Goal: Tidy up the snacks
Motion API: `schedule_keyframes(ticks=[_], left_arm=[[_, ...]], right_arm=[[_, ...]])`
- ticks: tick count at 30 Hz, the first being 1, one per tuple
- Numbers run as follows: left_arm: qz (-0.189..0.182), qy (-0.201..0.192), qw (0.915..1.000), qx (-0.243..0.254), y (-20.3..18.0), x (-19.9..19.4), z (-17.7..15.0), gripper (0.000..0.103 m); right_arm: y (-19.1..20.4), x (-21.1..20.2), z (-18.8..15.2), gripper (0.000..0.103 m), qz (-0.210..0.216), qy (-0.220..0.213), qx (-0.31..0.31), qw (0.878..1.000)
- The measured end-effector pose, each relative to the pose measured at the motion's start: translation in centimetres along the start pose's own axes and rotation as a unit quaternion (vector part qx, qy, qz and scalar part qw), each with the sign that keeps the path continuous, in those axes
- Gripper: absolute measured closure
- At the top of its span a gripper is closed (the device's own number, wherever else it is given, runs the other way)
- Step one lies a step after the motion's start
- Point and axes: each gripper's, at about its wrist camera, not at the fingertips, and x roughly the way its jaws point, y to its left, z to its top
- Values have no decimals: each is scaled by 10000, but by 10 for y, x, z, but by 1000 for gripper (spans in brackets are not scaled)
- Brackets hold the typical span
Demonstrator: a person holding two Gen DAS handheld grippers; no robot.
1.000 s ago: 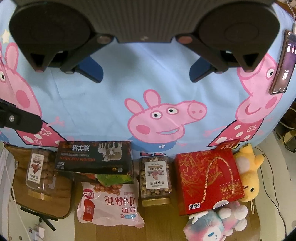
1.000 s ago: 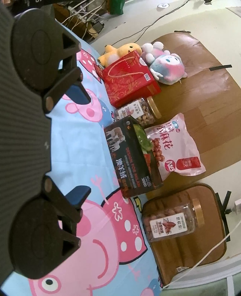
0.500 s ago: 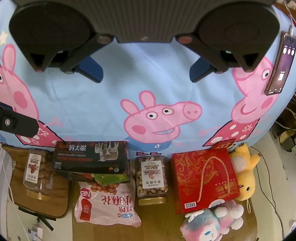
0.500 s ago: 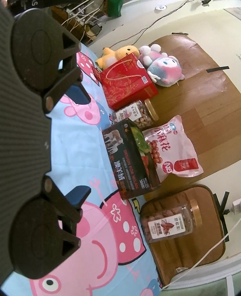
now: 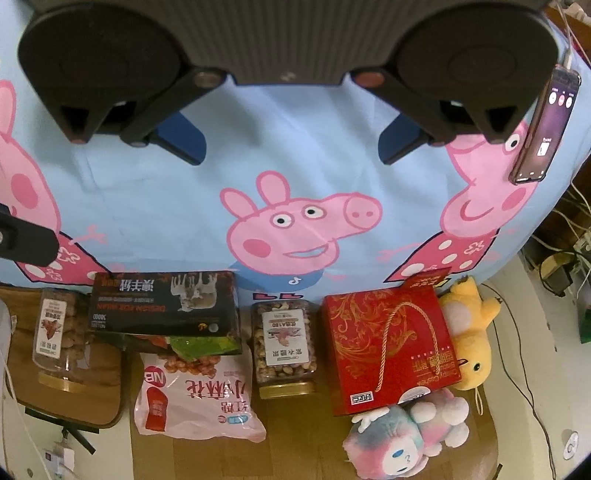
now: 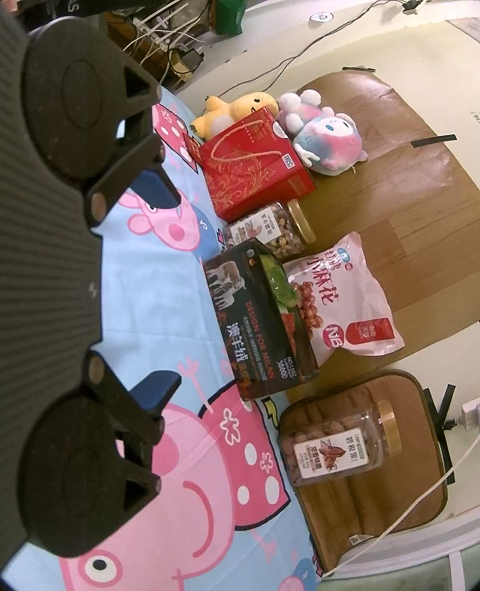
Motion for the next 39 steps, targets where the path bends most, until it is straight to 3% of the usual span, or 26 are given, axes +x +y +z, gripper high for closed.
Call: schedule_keyframes(ticks=[17, 39], left_arm=[[-116, 280, 9995, -59, -4, 8, -1, 0], [-225, 234, 9995, 29, -6, 1, -2, 0]], right_arm=[[5, 0, -2, 7, 11, -34, 44, 10000], [5, -10, 0, 7, 6, -297, 79, 9995]])
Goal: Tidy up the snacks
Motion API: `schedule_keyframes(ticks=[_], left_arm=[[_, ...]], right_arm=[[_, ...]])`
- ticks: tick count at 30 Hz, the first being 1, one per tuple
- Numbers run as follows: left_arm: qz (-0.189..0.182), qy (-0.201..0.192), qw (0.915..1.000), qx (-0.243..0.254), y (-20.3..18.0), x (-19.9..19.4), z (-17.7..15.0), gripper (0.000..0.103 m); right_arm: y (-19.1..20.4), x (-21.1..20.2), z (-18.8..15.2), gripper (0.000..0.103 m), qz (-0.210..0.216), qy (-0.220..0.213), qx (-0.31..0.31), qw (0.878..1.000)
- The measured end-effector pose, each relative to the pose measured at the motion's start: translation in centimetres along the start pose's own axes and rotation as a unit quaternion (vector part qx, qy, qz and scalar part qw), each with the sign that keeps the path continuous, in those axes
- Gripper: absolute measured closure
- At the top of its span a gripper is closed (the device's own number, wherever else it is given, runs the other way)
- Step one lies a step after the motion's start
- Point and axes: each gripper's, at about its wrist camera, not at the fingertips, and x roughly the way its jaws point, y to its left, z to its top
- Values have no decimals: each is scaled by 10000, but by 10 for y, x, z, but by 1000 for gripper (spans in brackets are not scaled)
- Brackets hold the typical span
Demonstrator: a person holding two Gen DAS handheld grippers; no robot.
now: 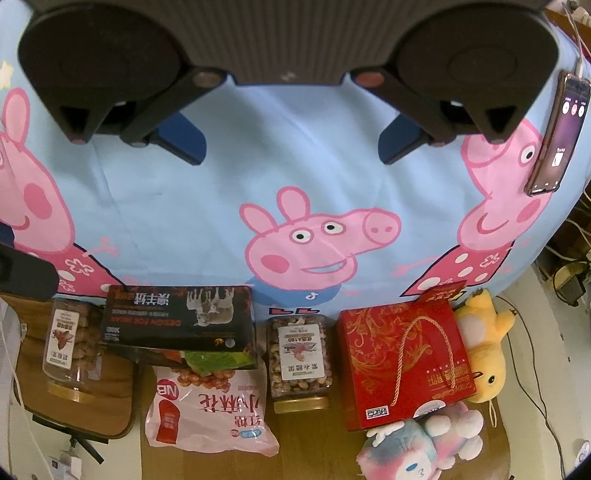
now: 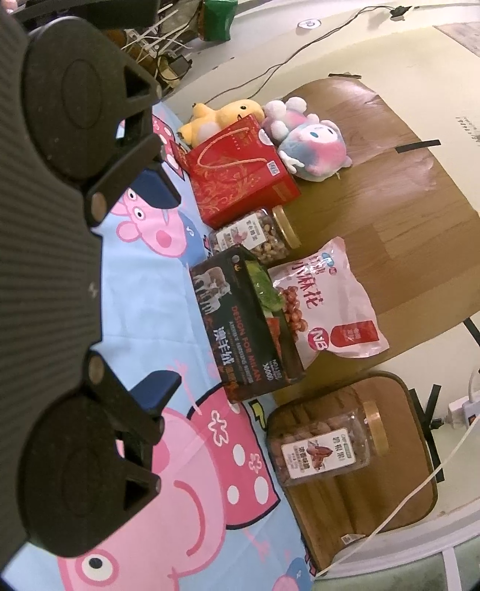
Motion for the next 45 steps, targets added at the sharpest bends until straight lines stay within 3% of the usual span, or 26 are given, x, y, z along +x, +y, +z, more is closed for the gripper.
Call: schedule_keyframes(ticks=[45], left_arm=[[-255, -91, 9996, 28, -5, -12, 0, 0]], right_arm=[[-3, -6, 0, 12, -16, -215, -36, 9998]])
